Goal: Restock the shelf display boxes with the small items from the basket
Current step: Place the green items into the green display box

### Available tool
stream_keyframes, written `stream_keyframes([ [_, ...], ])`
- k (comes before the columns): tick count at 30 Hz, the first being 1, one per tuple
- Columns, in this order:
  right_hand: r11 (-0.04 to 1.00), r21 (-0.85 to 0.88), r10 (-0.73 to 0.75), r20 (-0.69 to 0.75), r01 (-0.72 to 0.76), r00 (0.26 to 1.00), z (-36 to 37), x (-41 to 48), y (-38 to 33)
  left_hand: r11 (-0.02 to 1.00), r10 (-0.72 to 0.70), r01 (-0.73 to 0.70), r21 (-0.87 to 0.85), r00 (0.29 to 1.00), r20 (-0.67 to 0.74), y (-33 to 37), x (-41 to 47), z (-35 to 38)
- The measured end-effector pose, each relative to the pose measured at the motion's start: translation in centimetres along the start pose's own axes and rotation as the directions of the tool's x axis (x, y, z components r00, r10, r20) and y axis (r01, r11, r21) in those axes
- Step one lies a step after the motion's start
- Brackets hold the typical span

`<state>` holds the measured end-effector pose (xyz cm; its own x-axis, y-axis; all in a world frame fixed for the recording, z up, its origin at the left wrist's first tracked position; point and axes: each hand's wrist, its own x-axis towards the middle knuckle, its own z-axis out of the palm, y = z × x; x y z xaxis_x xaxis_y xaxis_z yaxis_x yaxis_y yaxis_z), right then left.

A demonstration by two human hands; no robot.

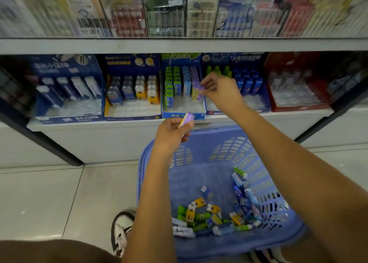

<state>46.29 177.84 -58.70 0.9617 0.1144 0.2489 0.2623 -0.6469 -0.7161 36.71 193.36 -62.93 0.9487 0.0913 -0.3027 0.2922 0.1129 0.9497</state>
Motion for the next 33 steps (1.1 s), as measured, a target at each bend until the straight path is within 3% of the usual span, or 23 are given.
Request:
stream_keyframes([
  [4,0.996,-0.059,-0.062,0.006,0.062,0.998,0.3,1.1,0.2,0.999,0.033,-0.033,-0.004,0.999,-0.029,-0.3,0.3,-0.5],
  [9,0.987,-0.148,-0.053,0.116,0.071,0.992,0.4,1.9,0.9,0.995,0.096,-0.096,0.011,0.989,-0.115,-0.3,0.8,-0.7],
  [17,0.968,-0.248,-0.035,0.058,0.048,0.998,0.5,1.3,0.9,0.961,0.274,-0.261,0.09,0.942,-0.195,0.7,0.5,0.8],
  [19,0.995,-0.096,0.03,0.009,-0.029,1.0,-0.1,0.3,0.1,0.952,0.304,-0.288,0.103,0.93,-0.208,0.9,0.3,1.3],
  [21,0.971,0.181,0.133,0.128,-0.155,0.983,-0.7,-1.3,-0.9,0.941,0.338,-0.322,0.11,0.916,-0.217,1.0,0.1,1.7],
  [24,0.904,0.343,0.152,0.302,-0.256,0.941,-0.7,-3.5,-1.8,0.918,0.392,-0.368,0.147,0.897,-0.202,0.9,-0.1,2.5],
  [28,0.906,0.382,0.154,0.099,-0.181,0.983,-1.3,-3.4,-1.6,0.874,0.445,-0.41,0.262,0.891,-0.091,0.3,-0.1,3.0],
  [30,0.95,0.282,0.145,-0.024,-0.132,0.989,-1.9,-2.5,-1.0,0.79,0.48,-0.443,0.424,0.877,0.021,0.0,-0.1,2.9],
  [33,0.999,0.046,0.023,-0.021,-0.022,1.0,-1.9,-1.2,-0.6,0.654,0.491,-0.469,0.593,0.86,0.138,-0.5,0.2,2.6],
])
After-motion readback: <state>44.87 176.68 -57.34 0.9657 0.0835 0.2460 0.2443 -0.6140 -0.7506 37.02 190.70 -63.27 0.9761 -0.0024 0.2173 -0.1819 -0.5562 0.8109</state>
